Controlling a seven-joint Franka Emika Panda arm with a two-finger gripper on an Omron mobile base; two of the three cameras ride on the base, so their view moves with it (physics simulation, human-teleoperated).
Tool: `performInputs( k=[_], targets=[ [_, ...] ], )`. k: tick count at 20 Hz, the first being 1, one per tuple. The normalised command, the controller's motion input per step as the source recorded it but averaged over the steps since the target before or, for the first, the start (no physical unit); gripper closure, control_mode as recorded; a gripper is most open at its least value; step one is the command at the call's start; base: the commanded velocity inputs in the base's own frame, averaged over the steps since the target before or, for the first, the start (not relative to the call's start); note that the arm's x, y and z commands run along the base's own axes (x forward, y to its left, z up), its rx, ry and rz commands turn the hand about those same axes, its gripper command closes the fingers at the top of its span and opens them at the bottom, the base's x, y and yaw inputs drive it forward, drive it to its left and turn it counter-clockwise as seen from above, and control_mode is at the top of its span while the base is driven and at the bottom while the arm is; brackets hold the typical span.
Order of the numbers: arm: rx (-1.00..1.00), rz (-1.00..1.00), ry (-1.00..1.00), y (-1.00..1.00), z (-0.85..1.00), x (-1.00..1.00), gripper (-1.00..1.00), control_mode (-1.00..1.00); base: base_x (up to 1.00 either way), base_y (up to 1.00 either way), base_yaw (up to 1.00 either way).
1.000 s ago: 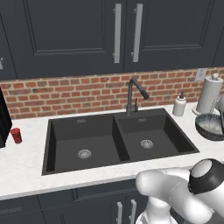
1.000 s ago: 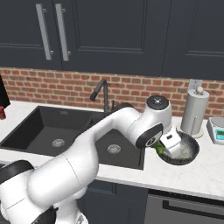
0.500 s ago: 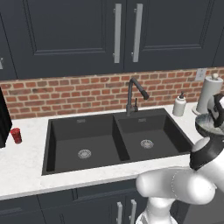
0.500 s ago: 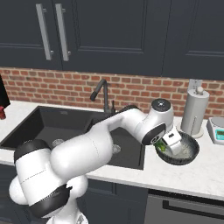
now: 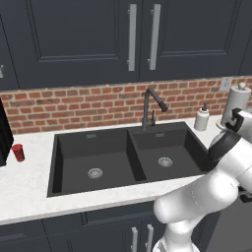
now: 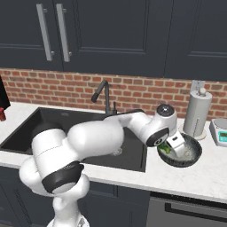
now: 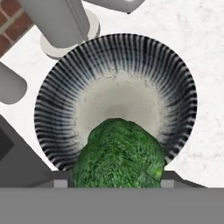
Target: Pick the broccoli from the sink and place it in the bowl. Then pick the bowl and place it in the microwave. Then close the microwave door and press the start button.
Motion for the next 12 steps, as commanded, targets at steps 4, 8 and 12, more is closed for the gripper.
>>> performInputs(
  k=[4,8,12],
  targets=[
    [0.0,0.0,0.0,-0.2,-0.34,0.08,1.0,-1.0,0.0,0.0,0.0],
    [0.0,0.0,0.0,-0.13,-0.34,0.14,1.0,-1.0,0.0,0.0,0.0],
    [0.0,0.0,0.0,-0.09,-0.31,0.19,1.0,-1.0,0.0,0.0,0.0]
  ],
)
